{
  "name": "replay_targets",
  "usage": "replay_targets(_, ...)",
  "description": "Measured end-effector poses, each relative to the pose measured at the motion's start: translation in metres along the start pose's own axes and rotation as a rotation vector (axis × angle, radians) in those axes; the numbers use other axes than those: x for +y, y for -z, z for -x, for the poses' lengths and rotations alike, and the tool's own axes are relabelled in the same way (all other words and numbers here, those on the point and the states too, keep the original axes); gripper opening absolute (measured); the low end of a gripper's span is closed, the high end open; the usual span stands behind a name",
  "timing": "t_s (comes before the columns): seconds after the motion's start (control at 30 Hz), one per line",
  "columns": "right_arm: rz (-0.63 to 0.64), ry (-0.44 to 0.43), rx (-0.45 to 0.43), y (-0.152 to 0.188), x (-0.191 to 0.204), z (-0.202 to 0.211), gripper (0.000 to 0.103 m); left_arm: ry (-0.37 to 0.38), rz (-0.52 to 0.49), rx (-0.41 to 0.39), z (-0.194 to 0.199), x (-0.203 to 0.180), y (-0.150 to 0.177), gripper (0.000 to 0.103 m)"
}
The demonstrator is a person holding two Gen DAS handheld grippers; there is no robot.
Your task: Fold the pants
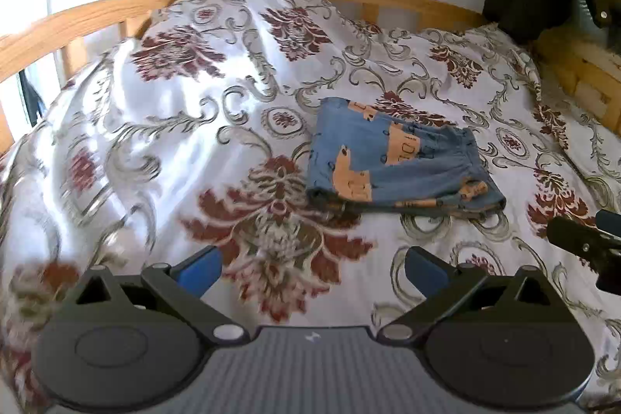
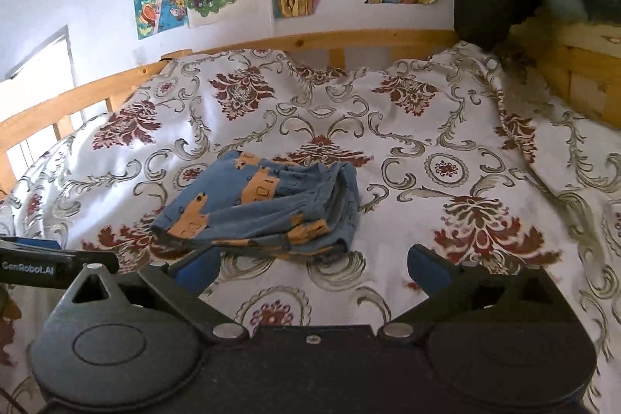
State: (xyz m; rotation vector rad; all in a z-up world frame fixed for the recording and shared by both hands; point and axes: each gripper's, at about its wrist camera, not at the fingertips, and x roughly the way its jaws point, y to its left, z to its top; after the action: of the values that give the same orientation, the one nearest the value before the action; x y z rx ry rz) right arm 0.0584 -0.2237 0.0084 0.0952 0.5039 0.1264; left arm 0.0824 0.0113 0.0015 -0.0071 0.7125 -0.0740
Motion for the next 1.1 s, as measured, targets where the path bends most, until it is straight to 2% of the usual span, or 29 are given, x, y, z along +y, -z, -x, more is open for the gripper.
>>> replay_targets(0.13, 0.017, -0.024, 0.006, 0.006, 0.005, 0.009, 0.102, 0.006, 0.004, -0.006, 0.011, 0.001, 0.011, 0.103)
replay_targets(0.27, 0.037, -0.025, 0.016, 0.01, 0.008, 0.009, 0.102, -0.007, -0.005, -0.011, 0.01, -0.001, 0.01, 0.103)
replay_targets(0.9, 0.054, -0.012, 0.025, 0.012, 0.01, 0.002, 0.102, 0.012, 0.065, 0.021, 0.0, 0.007, 0.009, 0.103)
replay_targets(1.1, 0.063, -0.016, 0.025, 0.012, 0.011, 0.001, 0.102, -0.024, 0.083, 0.04, -0.003, 0.009, 0.007, 0.103)
